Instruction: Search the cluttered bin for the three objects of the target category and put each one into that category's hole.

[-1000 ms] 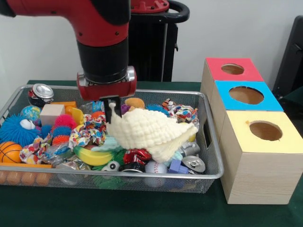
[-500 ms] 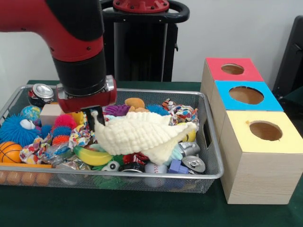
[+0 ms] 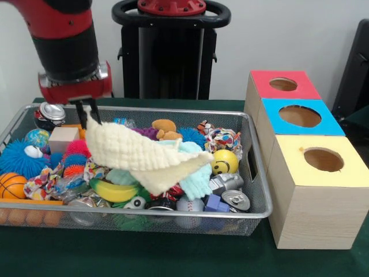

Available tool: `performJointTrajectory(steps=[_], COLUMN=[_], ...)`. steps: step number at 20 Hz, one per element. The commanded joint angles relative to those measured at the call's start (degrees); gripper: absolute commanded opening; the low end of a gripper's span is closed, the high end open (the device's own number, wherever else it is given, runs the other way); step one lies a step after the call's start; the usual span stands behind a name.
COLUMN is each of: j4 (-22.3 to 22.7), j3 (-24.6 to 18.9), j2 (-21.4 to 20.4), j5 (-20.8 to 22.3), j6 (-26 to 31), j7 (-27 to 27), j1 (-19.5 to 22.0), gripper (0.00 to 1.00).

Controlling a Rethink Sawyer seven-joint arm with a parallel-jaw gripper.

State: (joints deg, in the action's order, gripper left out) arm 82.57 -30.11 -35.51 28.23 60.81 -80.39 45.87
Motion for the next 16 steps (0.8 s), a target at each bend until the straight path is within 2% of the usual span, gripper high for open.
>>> performJointTrajectory(steps=[1,5,9,10,12,16], j4=[20.4,24.6,25.2,25.9,26.6,25.8], j3=[-1.2,-2.7,-3.8,-5.0,-6.4,-6.2], j2=[-18.6,-20.6,-18.9,-18.2,-17.5,-16.6], j5=[-0.1,-0.3,0.9,-0.1,-1.1,0.3], j6=[-4.9,-8.5,-10.0,-11.2,-12.7,-12.1], j7=[9.7,8.5,8.8,9.0,9.8,8.9], j1=[4.0,6.3,7.3,8.3,9.5,8.2], gripper=[0.0,0.0,0.0,1.0,1.0,1.0])
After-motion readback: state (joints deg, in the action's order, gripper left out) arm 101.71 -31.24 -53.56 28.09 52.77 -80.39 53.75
